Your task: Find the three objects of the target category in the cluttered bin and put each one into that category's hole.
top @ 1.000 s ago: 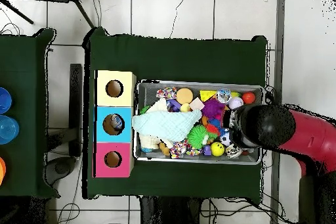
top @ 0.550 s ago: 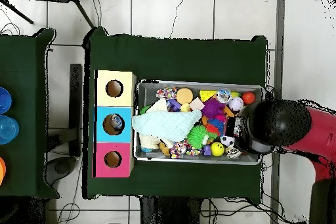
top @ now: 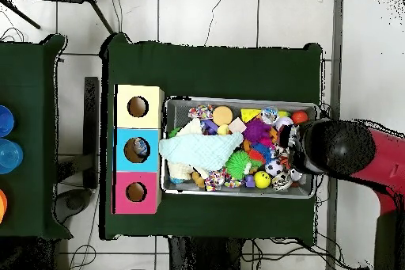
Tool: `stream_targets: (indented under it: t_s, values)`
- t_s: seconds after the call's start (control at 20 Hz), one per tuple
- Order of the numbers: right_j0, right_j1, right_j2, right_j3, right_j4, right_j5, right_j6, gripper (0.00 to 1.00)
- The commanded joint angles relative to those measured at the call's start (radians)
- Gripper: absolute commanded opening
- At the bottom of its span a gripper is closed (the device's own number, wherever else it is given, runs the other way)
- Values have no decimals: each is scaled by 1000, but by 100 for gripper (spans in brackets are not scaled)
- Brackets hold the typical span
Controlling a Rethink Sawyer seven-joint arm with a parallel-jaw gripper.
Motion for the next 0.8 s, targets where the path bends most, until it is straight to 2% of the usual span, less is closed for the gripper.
stream_targets:
  t_s: [0.05,0.25,0.4,0.8]
  values:
    - [-32,187,8,106,-79,-247,35,100]
    - [1,245,-23,79,-97,-287,57,100]
    - [1,271,-27,85,-94,-341,67,100]
    - [17,303,-32,64,-91,-381,81,100]
